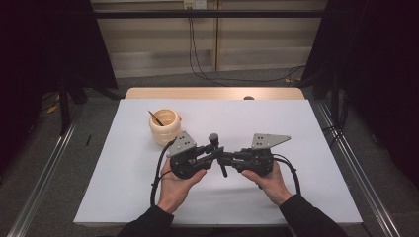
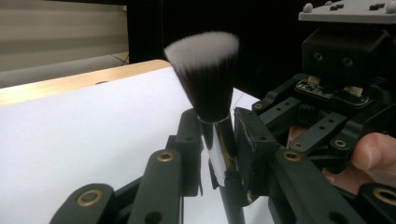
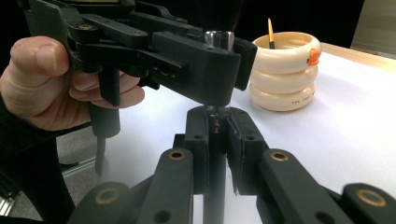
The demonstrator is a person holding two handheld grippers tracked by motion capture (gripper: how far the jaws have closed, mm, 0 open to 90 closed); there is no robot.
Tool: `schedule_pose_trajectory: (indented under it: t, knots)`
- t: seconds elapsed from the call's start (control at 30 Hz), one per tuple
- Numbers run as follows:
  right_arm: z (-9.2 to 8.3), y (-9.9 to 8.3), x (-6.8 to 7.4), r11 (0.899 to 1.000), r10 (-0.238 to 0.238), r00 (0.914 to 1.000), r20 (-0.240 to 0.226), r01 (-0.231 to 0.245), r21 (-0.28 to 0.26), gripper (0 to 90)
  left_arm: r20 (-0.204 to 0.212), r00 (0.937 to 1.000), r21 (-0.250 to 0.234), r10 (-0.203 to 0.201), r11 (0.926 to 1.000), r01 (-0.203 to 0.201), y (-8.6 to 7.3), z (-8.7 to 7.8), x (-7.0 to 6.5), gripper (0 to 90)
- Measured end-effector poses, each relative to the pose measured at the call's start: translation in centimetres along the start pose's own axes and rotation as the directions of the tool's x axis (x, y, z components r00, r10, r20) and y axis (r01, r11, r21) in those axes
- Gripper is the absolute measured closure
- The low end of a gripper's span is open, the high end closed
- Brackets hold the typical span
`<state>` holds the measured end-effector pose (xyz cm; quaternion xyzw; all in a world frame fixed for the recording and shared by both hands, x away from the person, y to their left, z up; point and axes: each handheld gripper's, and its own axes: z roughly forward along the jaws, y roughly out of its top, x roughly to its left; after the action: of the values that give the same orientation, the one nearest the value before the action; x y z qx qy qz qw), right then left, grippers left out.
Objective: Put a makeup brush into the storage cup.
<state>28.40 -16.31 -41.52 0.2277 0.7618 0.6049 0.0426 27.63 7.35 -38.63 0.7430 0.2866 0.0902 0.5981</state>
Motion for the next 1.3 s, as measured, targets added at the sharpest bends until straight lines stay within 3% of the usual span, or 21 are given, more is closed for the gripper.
schedule_pose_trajectory:
  t: [0.07, 0.1, 0.13, 0.23, 0.4, 0.5, 0.57, 0.63, 0.77, 1.3]
  knots:
    - [0.01, -0.01, 0.03, 1.0, 0.001, 1.0, 0.003, -0.001, 0.001, 79.0, 0.003, 1.0, 0.001, 0.005, 1.0, -0.005, 0.02, -0.01, -0.01, 74.4]
    - [0.03, -0.02, 0.03, 1.0, 0.0, 1.0, 0.004, 0.0, 0.002, 78.9, 0.026, 0.9996, -0.004, 0.002, 1.0, -0.002, -0.03, 0.09, 0.03, 75.4]
    - [0.08, -0.03, 0.04, 1.0, -0.003, 1.0, 0.002, 0.003, 0.002, 78.9, 0.006, 0.9999, 0.006, 0.01, 0.9999, -0.01, 0.0, 0.03, -0.1, 76.1]
    - [0.11, -0.05, 0.09, 1.0, -0.003, 1.0, 0.001, 0.003, 0.001, 78.9, 0.017, 0.9997, 0.004, 0.015, 0.9999, -0.015, 0.07, 0.04, -0.19, 77.2]
    - [0.12, 0.02, 0.11, 1.0, -0.003, 1.0, 0.0, 0.003, -0.007, 78.9, -0.011, 0.9995, -0.005, 0.028, 0.9996, -0.028, 0.06, 0.07, -0.55, 77.4]
    - [0.1, -0.06, 0.05, 1.0, -0.002, 1.0, 0.001, 0.002, -0.006, 78.8, 0.008, 0.9996, -0.015, 0.028, 0.9995, -0.028, -0.03, 0.12, -0.47, 77.5]
    - [0.09, 0.0, 0.04, 1.0, -0.007, 1.0, -0.005, 0.007, -0.003, 78.6, -0.007, 0.9995, -0.006, 0.03, 0.9995, -0.03, 0.02, 0.03, -0.61, 77.6]
    - [0.01, 0.01, 0.03, 1.0, -0.006, 0.9999, -0.011, 0.006, -0.004, 78.5, 0.011, 0.9996, -0.02, 0.026, 0.9995, -0.026, 0.01, 0.08, -0.54, 77.6]
    - [-0.01, 0.02, -0.01, 1.0, -0.007, 0.9999, -0.013, 0.007, -0.01, 77.2, 0.005, 0.9997, -0.016, 0.026, 0.9995, -0.026, 0.02, 0.0, -0.5, 77.6]
    - [-0.01, -0.1, -0.19, 1.0, 0.009, 0.9997, 0.021, -0.009, -0.002, 44.8, -0.005, 0.9998, -0.019, 0.017, 0.9997, -0.017, 0.13, -0.34, -0.23, 77.6]
